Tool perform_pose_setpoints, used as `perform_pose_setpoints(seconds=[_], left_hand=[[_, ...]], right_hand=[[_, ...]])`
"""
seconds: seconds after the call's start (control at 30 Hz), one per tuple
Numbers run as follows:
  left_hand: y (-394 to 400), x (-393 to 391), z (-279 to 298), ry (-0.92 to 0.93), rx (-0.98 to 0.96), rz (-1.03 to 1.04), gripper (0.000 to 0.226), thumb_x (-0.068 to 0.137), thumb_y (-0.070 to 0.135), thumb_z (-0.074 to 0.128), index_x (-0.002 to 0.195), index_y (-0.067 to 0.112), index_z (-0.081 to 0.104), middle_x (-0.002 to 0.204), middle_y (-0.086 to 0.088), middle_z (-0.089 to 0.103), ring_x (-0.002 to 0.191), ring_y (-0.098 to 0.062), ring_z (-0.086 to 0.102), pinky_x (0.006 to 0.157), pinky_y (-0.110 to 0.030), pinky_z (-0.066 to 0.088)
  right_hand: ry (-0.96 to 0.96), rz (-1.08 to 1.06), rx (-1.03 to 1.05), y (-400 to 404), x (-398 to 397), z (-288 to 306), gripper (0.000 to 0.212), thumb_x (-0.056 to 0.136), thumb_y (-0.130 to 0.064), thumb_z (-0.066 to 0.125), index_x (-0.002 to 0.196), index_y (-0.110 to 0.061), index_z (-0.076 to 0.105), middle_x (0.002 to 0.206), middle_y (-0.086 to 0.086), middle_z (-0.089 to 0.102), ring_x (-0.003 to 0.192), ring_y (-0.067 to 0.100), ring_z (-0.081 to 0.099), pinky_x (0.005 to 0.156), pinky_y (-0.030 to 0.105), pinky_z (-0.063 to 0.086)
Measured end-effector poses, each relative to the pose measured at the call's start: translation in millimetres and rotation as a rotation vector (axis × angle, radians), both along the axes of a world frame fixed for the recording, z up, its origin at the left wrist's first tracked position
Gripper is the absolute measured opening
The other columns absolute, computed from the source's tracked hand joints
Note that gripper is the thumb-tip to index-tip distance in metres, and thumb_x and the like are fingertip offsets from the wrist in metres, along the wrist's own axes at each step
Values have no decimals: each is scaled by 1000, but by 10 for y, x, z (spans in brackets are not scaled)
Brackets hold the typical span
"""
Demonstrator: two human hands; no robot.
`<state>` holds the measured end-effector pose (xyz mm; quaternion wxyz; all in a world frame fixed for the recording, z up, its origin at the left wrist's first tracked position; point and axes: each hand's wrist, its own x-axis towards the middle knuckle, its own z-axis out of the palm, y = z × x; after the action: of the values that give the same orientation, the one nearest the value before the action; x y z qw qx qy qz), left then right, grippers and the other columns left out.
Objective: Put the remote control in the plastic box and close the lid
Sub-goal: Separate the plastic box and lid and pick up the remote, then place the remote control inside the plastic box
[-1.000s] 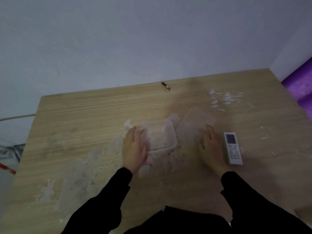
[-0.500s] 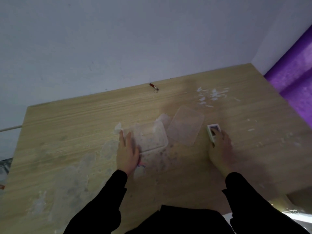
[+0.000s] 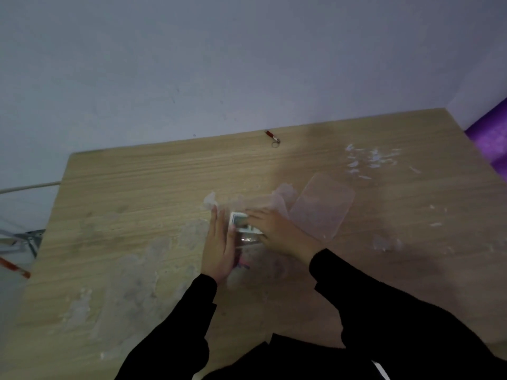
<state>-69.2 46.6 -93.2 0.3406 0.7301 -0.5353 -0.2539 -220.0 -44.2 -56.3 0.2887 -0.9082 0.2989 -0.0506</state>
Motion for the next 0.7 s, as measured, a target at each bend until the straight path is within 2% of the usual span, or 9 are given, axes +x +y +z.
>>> perform_pose_setpoints(seconds=[0.1, 0.2, 0.3, 0.33, 0.4, 0.47, 0.53, 0.63, 0.7], left_hand=[[-14, 37, -1, 13, 35, -20, 58, 97, 44, 26, 149, 21, 15, 160, 6, 1, 144, -1, -2, 116, -22, 8], [-24, 78, 8, -29, 49, -30, 54, 100, 35, 32, 149, 19, 15, 161, 1, 5, 144, -4, 3, 115, -22, 10], [-29, 100, 22, -52, 33, -11, 55, 99, 36, 33, 148, 17, 18, 161, -3, 12, 146, -10, 9, 116, -24, 11], [-37, 101, 36, -36, 23, 2, 55, 99, 40, 32, 147, 18, 20, 160, -5, 17, 146, -13, 13, 116, -26, 13], [-59, 122, 59, 18, 19, 29, 56, 96, 48, 28, 146, 22, 22, 156, -5, 26, 143, -15, 23, 114, -27, 19], [-135, 189, 69, 78, 44, 60, 54, 96, 50, 30, 144, 25, 25, 152, -3, 35, 137, -13, 32, 108, -26, 25], [-212, 269, 69, 67, 60, 54, 48, 97, 41, 38, 142, 24, 31, 145, -4, 45, 132, -15, 41, 104, -25, 30], [-290, 345, 68, 32, 77, 15, 42, 97, 29, 42, 139, 27, 37, 136, -2, 54, 124, -17, 48, 99, -27, 36], [-303, 364, 54, 26, 80, 20, 40, 98, 28, 41, 138, 29, 38, 134, 0, 56, 122, -16, 49, 98, -27, 37]], right_hand=[[160, 118, -18, -47, 97, -55, 61, 82, 1, 50, 140, -15, 39, 152, 4, 36, 135, 23, 35, 113, 40, 22], [144, 200, 51, -83, 183, -57, 56, 85, -2, 52, 139, -14, 41, 151, 6, 38, 136, 23, 37, 114, 42, 23], [70, 234, 142, -122, 221, -58, 46, 86, -3, 53, 131, -11, 51, 145, 13, 47, 135, 23, 40, 112, 37, 25], [13, 194, 184, -158, 227, -34, 40, 86, -3, 53, 125, -9, 56, 139, 16, 53, 130, 24, 46, 108, 35, 30], [-145, 45, 200, -301, 242, 15, 27, 87, -3, 56, 111, -7, 65, 116, 17, 68, 104, 24, 61, 88, 30, 43], [-267, -150, 141, -580, 251, 34, 18, 88, -7, 58, 103, -7, 67, 99, 13, 71, 87, 22, 64, 76, 31, 47], [-254, -304, 55, -937, 237, 1, 21, 88, -9, 56, 108, -9, 62, 105, 12, 67, 94, 27, 62, 83, 36, 48], [-29, -417, -122, -1494, 216, -151, 40, 85, -9, 53, 125, -8, 49, 133, 17, 49, 115, 35, 47, 100, 45, 42], [63, -503, -154, -1778, 233, -250, 53, 85, -10, 52, 136, -7, 38, 142, 19, 40, 123, 38, 40, 101, 49, 40]])
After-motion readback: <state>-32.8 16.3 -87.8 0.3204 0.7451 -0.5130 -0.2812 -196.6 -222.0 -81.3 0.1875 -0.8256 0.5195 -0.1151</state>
